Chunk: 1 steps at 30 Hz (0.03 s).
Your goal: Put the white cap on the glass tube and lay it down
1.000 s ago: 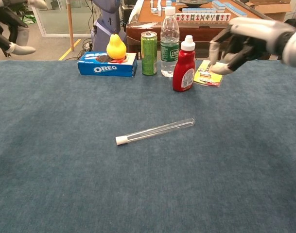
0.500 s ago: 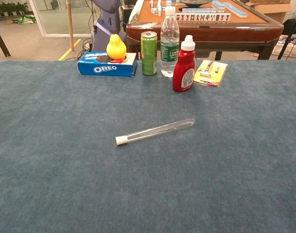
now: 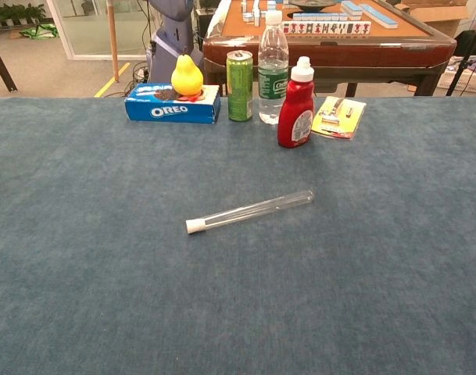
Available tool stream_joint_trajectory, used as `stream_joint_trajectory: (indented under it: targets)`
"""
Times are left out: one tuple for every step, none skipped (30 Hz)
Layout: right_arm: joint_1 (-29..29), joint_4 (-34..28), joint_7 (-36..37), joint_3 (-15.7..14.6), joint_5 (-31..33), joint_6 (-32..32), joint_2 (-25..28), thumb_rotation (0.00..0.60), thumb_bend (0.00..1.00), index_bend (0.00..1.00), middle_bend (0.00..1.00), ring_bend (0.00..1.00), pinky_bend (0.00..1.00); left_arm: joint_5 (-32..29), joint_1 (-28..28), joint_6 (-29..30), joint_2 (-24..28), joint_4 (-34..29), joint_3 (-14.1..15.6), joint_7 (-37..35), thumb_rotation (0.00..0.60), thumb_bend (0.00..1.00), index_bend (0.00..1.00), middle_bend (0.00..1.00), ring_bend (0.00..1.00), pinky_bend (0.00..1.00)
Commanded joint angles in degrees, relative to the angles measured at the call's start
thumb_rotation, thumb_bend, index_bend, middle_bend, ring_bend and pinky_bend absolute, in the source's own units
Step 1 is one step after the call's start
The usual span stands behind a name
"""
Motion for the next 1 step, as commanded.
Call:
stream_joint_trajectory:
  targets:
    - [-0.3, -0.1, 0.1, 0.3, -0.7, -0.1, 0.0, 0.6, 0.32, 0.52, 0.55, 0.54, 0.82, 0.9, 1.0, 0.7, -0.6, -0.2, 0.3, 0.3, 0.6, 0.25, 0.2, 0.4, 0.36, 0.45]
